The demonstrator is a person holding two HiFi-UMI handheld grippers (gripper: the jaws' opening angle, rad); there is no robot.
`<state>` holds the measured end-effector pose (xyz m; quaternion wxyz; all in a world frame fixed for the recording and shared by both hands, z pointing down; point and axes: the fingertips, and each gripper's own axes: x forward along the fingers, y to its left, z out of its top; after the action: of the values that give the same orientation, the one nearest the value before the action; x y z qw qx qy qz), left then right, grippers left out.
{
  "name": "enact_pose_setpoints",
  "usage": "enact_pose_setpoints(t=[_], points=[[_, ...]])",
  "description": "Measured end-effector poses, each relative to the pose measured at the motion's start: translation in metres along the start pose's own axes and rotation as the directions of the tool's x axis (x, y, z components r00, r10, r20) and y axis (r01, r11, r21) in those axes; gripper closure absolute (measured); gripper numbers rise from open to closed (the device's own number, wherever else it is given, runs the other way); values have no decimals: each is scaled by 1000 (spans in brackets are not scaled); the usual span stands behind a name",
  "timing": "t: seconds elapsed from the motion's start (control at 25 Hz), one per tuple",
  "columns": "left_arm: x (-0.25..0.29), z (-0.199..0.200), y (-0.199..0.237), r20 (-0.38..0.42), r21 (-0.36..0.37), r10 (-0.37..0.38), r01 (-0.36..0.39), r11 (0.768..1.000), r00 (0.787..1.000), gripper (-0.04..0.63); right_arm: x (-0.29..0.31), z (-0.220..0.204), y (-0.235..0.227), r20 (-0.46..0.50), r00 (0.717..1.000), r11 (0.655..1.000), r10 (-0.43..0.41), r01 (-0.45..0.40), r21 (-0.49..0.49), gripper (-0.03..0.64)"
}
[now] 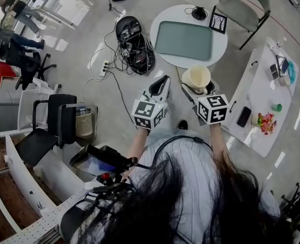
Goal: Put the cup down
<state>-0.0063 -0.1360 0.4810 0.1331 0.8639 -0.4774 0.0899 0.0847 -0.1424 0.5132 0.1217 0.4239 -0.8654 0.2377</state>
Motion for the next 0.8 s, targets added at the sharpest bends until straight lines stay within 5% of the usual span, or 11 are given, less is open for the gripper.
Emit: enact_pose_setpoints(t=[0.8], points=[[128, 32, 118, -67, 10, -126, 127, 992, 990, 578, 135, 63, -79, -21, 991, 989, -132, 133, 64, 219]])
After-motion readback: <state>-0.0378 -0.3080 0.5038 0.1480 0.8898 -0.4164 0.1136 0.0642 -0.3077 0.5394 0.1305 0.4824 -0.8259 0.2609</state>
